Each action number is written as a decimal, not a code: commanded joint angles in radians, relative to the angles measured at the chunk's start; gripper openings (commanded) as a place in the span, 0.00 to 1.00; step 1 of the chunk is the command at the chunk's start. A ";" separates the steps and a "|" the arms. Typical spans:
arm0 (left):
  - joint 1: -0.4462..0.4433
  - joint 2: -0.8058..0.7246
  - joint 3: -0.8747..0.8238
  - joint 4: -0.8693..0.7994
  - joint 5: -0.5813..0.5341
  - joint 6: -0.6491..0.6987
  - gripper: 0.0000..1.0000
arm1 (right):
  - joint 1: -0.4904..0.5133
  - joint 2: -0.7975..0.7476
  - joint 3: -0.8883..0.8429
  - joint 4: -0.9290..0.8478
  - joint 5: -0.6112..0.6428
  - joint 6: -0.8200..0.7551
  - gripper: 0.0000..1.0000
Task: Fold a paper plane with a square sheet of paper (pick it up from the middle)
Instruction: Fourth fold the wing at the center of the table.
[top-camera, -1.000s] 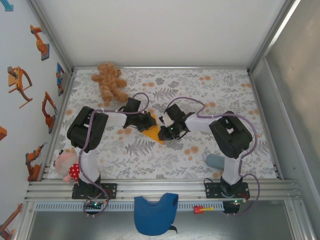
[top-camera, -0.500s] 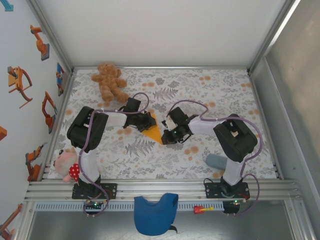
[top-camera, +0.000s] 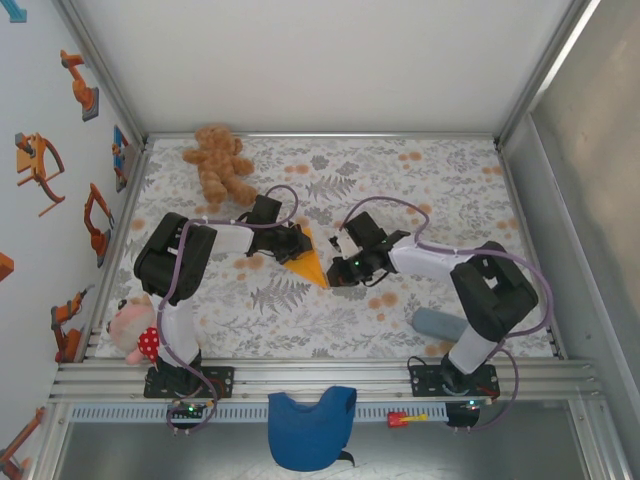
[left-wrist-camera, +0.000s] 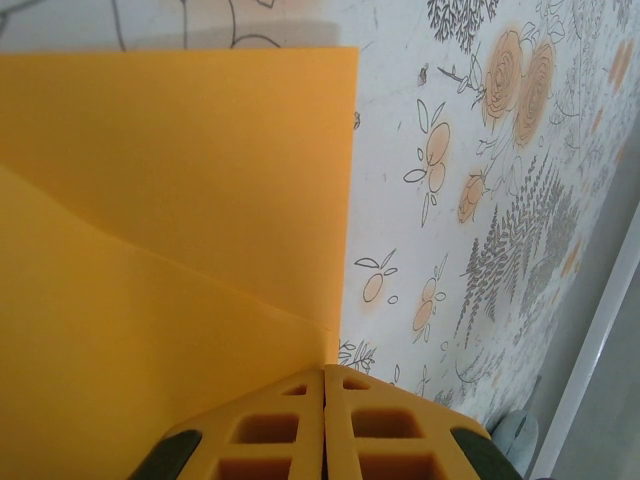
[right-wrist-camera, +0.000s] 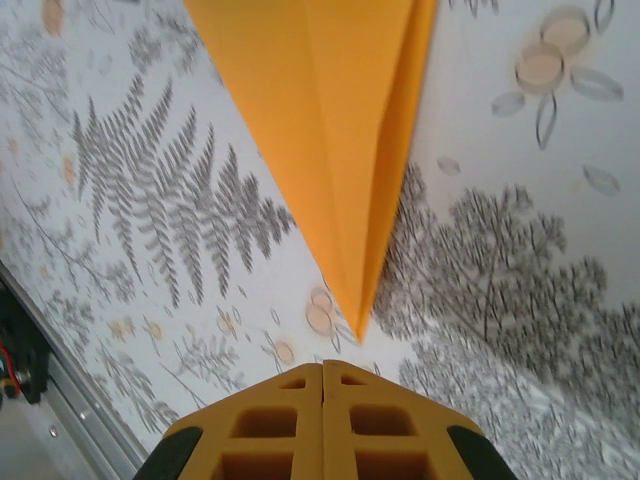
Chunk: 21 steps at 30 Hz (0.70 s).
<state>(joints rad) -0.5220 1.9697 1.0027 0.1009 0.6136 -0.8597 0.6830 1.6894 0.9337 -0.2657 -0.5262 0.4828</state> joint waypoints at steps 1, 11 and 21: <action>0.004 0.067 -0.023 -0.099 -0.078 0.001 0.08 | 0.000 0.060 0.062 0.074 0.003 0.044 0.00; -0.002 0.030 -0.018 -0.093 -0.062 -0.004 0.08 | 0.001 0.210 0.147 0.083 0.010 0.051 0.00; -0.008 -0.140 -0.015 -0.078 -0.058 0.014 0.10 | 0.001 0.247 0.097 0.022 0.103 0.036 0.00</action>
<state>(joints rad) -0.5243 1.9133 1.0012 0.0486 0.5800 -0.8600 0.6830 1.9114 1.0622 -0.1783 -0.5079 0.5262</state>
